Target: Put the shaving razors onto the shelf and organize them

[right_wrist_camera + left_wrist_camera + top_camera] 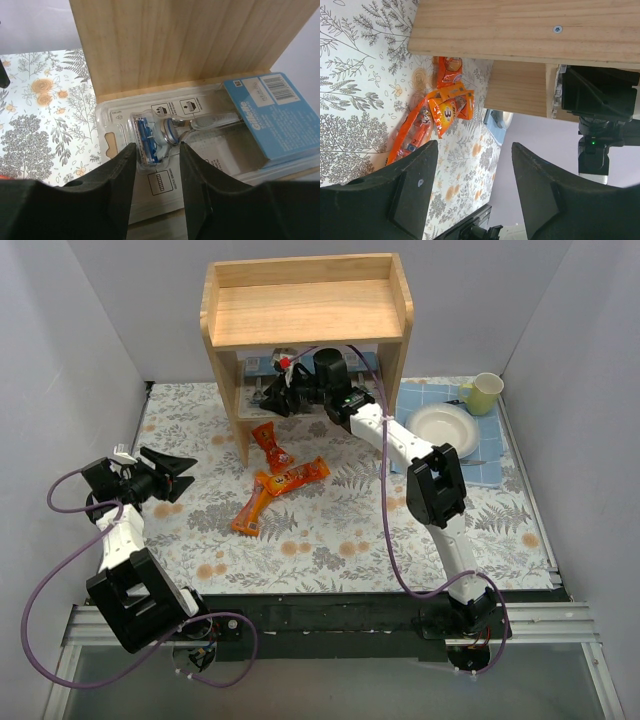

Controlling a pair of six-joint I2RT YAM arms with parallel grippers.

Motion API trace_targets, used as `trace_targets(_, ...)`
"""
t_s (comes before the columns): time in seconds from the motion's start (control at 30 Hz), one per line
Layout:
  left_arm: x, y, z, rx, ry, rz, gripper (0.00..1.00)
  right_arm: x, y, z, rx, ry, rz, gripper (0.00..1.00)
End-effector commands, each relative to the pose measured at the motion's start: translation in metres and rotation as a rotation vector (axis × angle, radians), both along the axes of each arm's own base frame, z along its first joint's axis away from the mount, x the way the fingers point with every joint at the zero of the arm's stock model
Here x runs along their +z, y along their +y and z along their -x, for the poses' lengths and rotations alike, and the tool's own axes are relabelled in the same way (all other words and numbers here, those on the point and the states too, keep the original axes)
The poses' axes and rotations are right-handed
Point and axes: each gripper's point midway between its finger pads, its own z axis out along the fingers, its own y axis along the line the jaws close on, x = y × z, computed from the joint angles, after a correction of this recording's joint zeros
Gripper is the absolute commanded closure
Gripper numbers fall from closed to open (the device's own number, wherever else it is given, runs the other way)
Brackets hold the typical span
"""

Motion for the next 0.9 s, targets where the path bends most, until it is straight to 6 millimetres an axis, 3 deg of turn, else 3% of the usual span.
trace_targets(0.0,0.012,0.005,-0.003,-0.008,-0.04,-0.048,0.4,0.002,-0.006,-0.008,0.016,0.022,-0.018,0.54)
trace_targets(0.37,0.008,0.004,0.001,-0.005,-0.034,-0.064,0.4,0.001,0.011,0.005,0.076,0.038,-0.047,0.55)
trace_targets(0.87,0.005,0.002,0.004,-0.002,-0.028,-0.06,0.4,0.0,0.026,0.007,0.057,0.015,-0.051,0.54)
